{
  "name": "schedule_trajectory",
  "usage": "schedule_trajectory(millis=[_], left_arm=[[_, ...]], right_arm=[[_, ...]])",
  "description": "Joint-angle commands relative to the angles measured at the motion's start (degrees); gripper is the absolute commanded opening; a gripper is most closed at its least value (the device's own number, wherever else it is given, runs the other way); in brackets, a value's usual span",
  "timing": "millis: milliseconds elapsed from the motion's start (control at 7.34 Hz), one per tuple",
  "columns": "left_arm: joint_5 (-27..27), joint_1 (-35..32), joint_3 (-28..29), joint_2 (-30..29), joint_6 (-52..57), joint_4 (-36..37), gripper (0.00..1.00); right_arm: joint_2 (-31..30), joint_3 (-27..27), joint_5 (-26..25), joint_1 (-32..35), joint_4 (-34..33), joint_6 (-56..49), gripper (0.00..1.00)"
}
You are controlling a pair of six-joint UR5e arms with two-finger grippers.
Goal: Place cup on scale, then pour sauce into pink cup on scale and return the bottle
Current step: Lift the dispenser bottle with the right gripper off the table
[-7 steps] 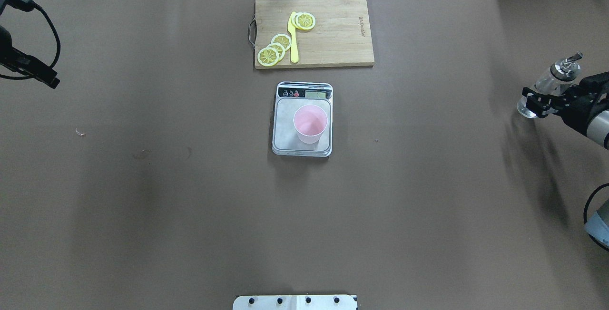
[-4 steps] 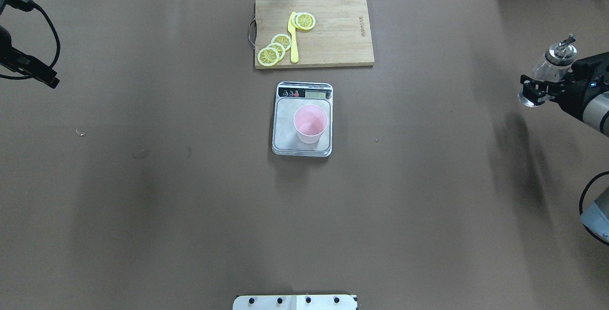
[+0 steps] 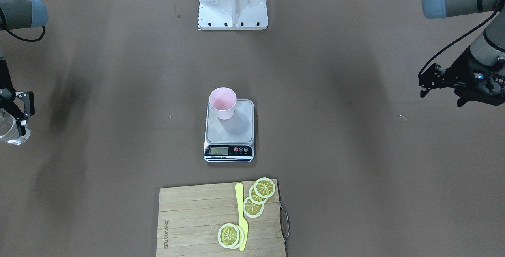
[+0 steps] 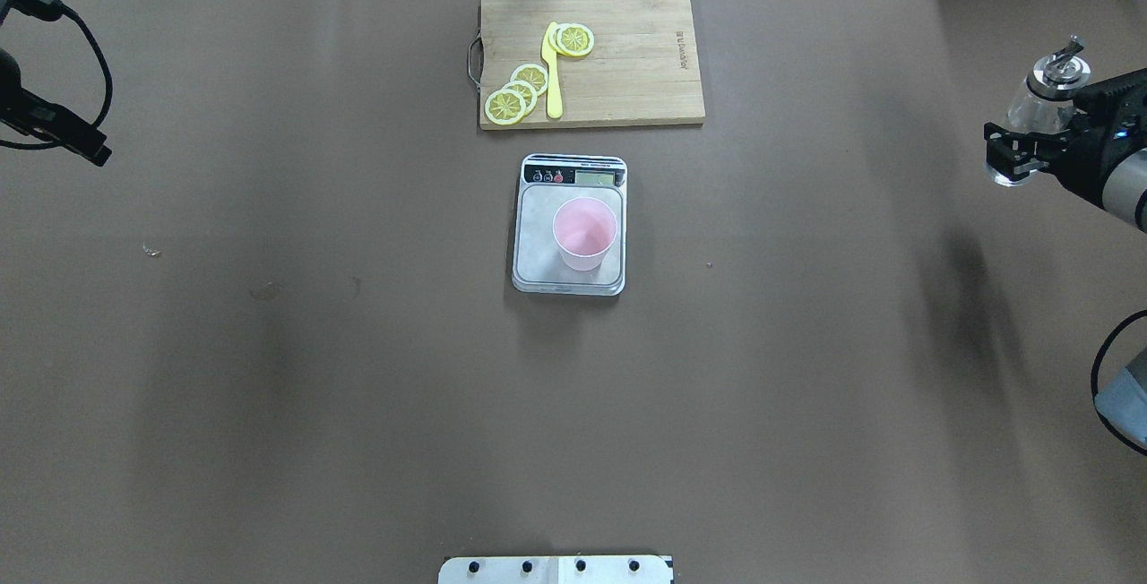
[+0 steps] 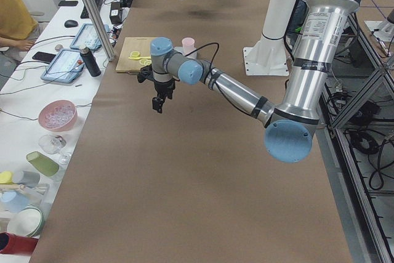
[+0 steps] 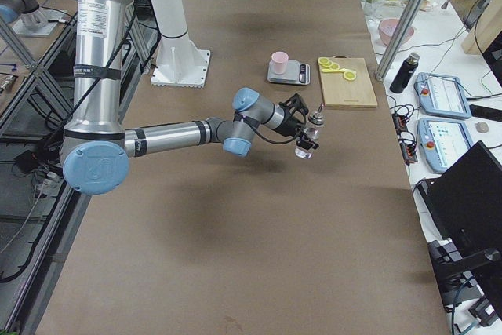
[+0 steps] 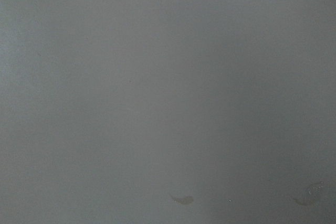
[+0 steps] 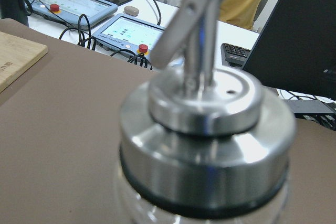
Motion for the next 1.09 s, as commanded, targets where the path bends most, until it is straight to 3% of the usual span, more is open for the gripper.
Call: schedule_trajectory(millis=[0, 681, 954], left_arm=[[-0.05, -0.04, -0.02, 0.0, 0.0, 0.0, 0.97], [-0.05, -0.13, -0.02, 1.05, 0.0, -0.78, 0.97], [-0.05, -0.04, -0.02, 1.58, 0.0, -1.05, 0.97]], right_arm=[[0.71, 7.78, -0.71, -0.21, -11.53, -3.57, 0.15], [6.15, 9.48, -11.77, -11.18, -19.39, 1.77, 0.15], [9.83, 13.59, -13.45, -14.09, -27.97, 4.67, 0.15]])
